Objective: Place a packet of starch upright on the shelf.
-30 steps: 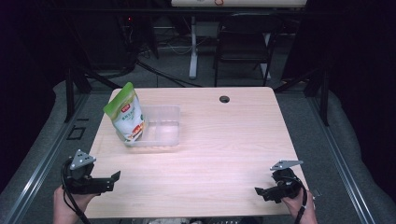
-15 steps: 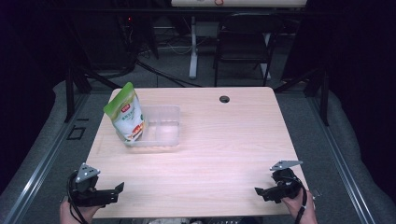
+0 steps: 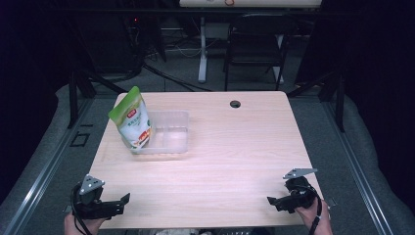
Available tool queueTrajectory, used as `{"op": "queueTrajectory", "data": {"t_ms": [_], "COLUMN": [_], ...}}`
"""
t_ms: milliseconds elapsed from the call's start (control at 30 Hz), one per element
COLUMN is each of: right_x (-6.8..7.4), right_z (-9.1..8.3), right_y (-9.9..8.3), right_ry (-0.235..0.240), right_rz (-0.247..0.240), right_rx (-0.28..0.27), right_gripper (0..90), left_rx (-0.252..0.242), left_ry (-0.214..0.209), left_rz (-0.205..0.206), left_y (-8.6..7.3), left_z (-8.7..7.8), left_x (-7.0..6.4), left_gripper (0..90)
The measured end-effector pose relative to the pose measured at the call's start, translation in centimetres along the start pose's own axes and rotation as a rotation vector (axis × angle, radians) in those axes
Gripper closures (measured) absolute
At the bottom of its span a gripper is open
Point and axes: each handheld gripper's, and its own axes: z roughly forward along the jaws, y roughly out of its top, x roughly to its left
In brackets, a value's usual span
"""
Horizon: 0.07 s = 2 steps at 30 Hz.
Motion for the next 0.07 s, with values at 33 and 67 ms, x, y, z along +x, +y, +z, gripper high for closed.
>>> {"op": "queueTrajectory", "data": {"t_ms": [33,67], "right_x": [0.0,-0.01], "right_z": [0.02,0.01], "right_y": [0.01,0.02], "right_ry": [0.001,0.002], "right_rz": [-0.004,-0.008], "right_rx": [0.0,0.004], "right_gripper": [4.0,4.0], "left_rx": [0.005,0.009], "left_ry": [0.003,-0.001], "left_rz": [0.002,0.004], "left_y": [-0.06,-0.12], "left_z": [0.12,0.21], "left_x": [-0.05,-0.03], "left_gripper": [0.0,0.0]}}
